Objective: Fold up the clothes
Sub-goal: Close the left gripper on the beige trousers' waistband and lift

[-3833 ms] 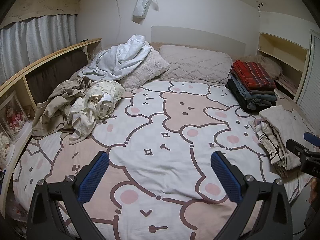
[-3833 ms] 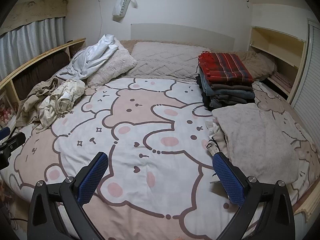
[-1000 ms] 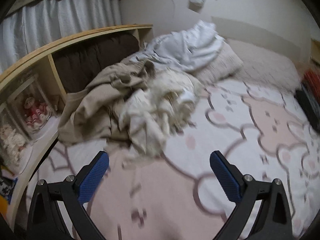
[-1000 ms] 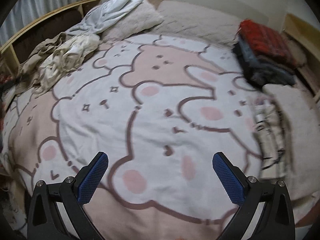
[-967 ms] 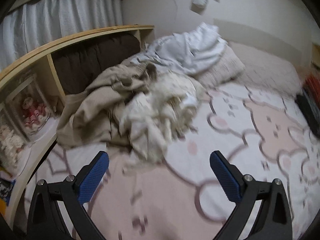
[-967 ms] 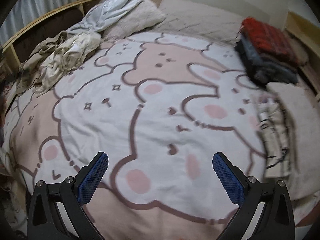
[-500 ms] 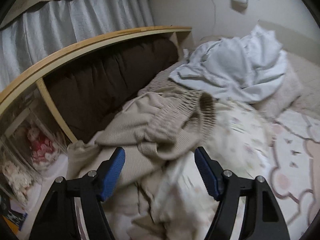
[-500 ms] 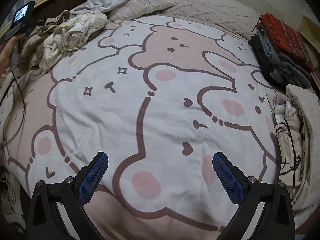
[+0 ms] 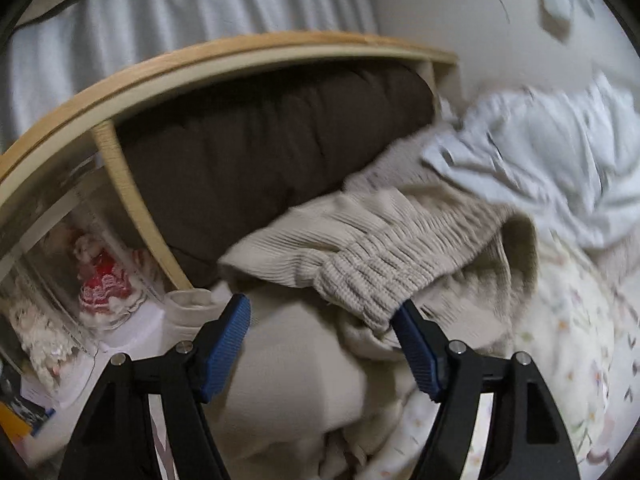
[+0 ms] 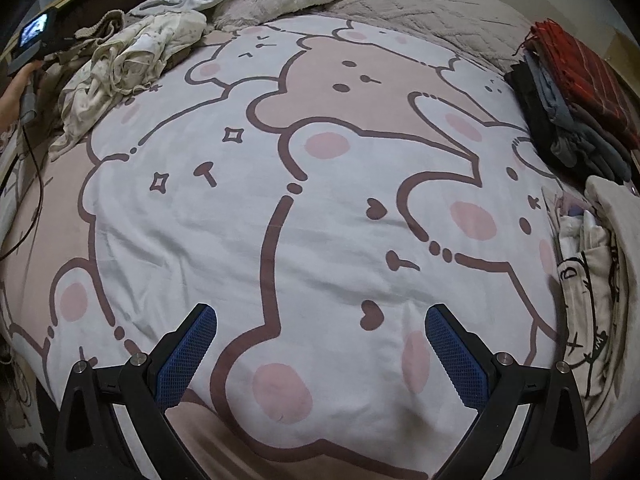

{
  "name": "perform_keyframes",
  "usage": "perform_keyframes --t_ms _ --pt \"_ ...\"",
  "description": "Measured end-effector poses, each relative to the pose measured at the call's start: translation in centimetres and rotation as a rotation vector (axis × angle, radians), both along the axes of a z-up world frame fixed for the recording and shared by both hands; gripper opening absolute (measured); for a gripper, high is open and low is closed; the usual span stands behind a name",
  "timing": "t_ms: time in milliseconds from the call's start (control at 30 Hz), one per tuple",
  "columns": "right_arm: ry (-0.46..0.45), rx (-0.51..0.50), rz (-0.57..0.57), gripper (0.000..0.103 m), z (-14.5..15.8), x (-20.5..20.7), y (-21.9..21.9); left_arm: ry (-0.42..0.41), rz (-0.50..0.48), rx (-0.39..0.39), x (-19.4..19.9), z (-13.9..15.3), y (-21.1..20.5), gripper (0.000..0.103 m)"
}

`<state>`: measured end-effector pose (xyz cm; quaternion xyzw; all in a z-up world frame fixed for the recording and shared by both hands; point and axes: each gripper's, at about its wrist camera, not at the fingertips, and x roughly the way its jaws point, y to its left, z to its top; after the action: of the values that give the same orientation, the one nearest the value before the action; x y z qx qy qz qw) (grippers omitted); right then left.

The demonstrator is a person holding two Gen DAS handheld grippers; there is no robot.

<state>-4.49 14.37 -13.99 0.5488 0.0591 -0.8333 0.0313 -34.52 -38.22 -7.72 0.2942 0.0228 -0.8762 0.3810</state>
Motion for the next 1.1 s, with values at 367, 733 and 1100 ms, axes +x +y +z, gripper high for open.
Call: perform_keyframes --t_ms 367,733,1100 --pt "-0.033 0.018 0.026 0.103 -0.8 -0.4 -1.1 0.015 -0.057 0.020 -2.0 1.2 -0.7 0.063" --pt "-0.004 0.015 0.046 0.103 0.3 -0.6 -1.0 0.001 -0.082 -0.064 -0.1 6.1 -0.7 0.019" --pt "0.134 -0.033 0.115 0.103 3.2 0.9 -2.6 0.280 -0.271 -0.217 8.3 25.0 6.8 0.015"
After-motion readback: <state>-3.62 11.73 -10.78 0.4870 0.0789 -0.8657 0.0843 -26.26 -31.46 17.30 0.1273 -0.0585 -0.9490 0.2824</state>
